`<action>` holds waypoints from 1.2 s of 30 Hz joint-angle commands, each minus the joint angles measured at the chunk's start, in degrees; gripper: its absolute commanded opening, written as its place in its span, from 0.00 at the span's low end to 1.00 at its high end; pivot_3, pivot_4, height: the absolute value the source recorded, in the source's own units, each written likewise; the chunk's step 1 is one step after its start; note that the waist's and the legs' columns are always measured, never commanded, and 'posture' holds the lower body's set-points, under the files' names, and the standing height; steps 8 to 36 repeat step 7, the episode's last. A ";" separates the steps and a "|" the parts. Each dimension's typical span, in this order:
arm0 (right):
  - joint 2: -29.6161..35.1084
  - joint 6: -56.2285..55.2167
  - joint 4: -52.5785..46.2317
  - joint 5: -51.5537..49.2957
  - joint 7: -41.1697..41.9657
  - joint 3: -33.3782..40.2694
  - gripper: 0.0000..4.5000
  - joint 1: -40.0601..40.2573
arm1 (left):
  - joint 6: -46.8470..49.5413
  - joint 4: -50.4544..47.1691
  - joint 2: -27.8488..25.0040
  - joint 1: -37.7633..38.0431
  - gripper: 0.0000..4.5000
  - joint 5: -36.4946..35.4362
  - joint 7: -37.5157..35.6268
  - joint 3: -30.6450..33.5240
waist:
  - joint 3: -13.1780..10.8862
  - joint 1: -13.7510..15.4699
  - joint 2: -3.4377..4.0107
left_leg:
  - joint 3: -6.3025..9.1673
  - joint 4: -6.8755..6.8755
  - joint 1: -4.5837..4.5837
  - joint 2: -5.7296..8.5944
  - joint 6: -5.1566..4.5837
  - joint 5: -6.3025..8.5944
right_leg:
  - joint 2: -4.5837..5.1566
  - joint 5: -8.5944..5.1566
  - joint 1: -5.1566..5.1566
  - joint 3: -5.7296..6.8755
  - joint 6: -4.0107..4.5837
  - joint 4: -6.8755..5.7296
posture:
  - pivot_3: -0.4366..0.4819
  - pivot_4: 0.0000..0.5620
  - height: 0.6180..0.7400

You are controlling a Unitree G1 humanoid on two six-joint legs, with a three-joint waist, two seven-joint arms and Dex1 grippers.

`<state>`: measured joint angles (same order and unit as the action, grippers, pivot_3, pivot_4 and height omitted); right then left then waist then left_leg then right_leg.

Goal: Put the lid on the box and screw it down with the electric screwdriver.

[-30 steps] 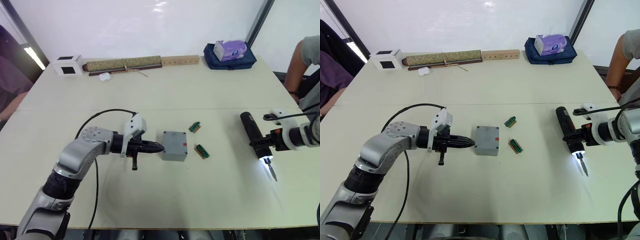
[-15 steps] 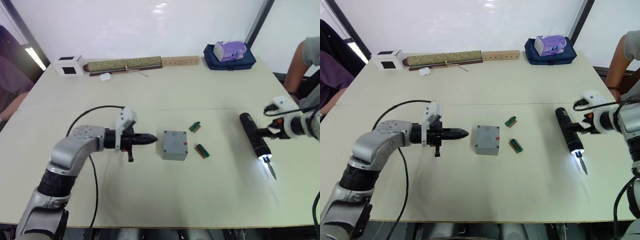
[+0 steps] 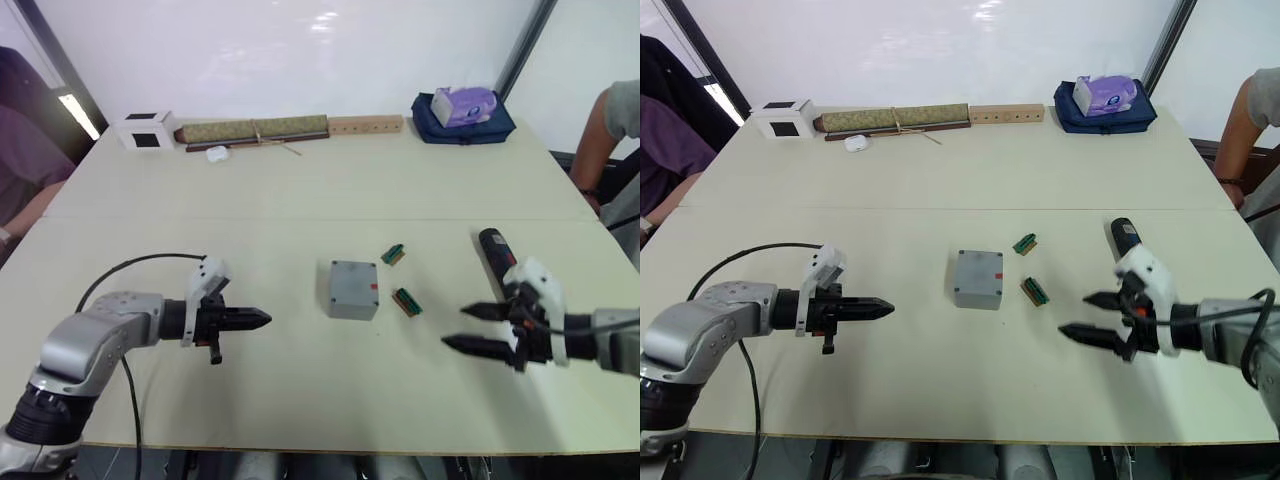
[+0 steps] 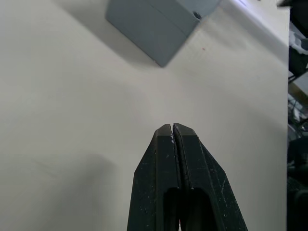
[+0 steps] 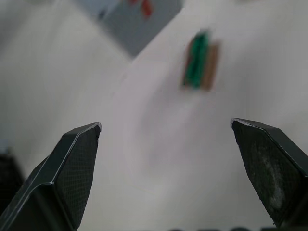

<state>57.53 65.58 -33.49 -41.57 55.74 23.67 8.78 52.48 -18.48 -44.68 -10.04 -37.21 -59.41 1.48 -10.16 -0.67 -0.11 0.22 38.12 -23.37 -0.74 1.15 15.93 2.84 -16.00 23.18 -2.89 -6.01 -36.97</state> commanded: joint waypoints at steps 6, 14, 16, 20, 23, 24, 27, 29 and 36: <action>-1.44 -4.06 -1.97 -0.26 -0.54 4.08 1.00 7.70 | 4.19 -5.71 -3.46 6.56 0.00 -5.55 -1.09 1.75 | 0.04 -0.02 -0.16 | -0.01 0.00 0.08 -0.14 0.02 -0.01 | -0.22 -0.02 0.04 -0.04 0.04 -0.11 | 0.48 0.27 1.00; -1.57 -4.40 -2.00 -0.15 -0.83 3.86 1.00 8.00 | 4.05 -5.57 -3.52 6.24 0.00 -5.64 -0.97 1.88 | 0.04 -0.02 -0.16 | 0.00 0.00 0.08 -0.13 0.02 -0.01 | -0.21 -0.06 0.02 -0.04 0.11 -0.11 | 0.48 0.27 1.00; -1.57 -4.40 -2.00 -0.15 -0.83 3.86 1.00 8.00 | 4.05 -5.57 -3.52 6.24 0.00 -5.64 -0.97 1.88 | 0.04 -0.02 -0.16 | 0.00 0.00 0.08 -0.13 0.02 -0.01 | -0.21 -0.06 0.02 -0.04 0.11 -0.11 | 0.48 0.27 1.00; -1.57 -4.40 -2.00 -0.15 -0.83 3.86 1.00 8.00 | 4.05 -5.57 -3.52 6.24 0.00 -5.64 -0.97 1.88 | 0.04 -0.02 -0.16 | 0.00 0.00 0.08 -0.13 0.02 -0.01 | -0.21 -0.06 0.02 -0.04 0.11 -0.11 | 0.48 0.27 1.00; -1.57 -4.40 -2.00 -0.15 -0.83 3.86 1.00 8.00 | 4.05 -5.57 -3.52 6.24 0.00 -5.64 -0.97 1.88 | 0.04 -0.02 -0.16 | 0.00 0.00 0.08 -0.13 0.02 -0.01 | -0.21 -0.06 0.02 -0.04 0.11 -0.11 | 0.48 0.27 1.00; -1.57 -4.40 -2.00 -0.15 -0.83 3.86 1.00 8.00 | 4.05 -5.57 -3.52 6.24 0.00 -5.64 -0.97 1.88 | 0.04 -0.02 -0.16 | 0.00 0.00 0.08 -0.13 0.02 -0.01 | -0.21 -0.06 0.02 -0.04 0.11 -0.11 | 0.48 0.27 1.00; -1.57 -4.40 -2.00 -0.15 -0.83 3.86 1.00 8.00 | 4.05 -5.57 -3.52 6.24 0.00 -5.64 -0.97 1.88 | 0.04 -0.02 -0.16 | 0.00 0.00 0.08 -0.13 0.02 -0.01 | -0.21 -0.06 0.02 -0.04 0.11 -0.11 | 0.48 0.27 1.00; -1.57 -4.40 -2.00 -0.15 -0.83 3.86 1.00 8.00 | 4.05 -5.57 -3.52 6.24 0.00 -5.64 -0.97 1.88 | 0.04 -0.02 -0.16 | 0.00 0.00 0.08 -0.13 0.02 -0.01 | -0.21 -0.06 0.02 -0.04 0.11 -0.11 | 0.48 0.27 1.00; -1.57 -4.40 -2.00 -0.15 -0.83 3.86 1.00 8.00 | 4.05 -5.57 -3.52 6.24 0.00 -5.64 -0.97 1.88 | 0.04 -0.02 -0.16 | 0.00 0.00 0.08 -0.13 0.02 -0.01 | -0.21 -0.06 0.02 -0.04 0.11 -0.11 | 0.48 0.27 1.00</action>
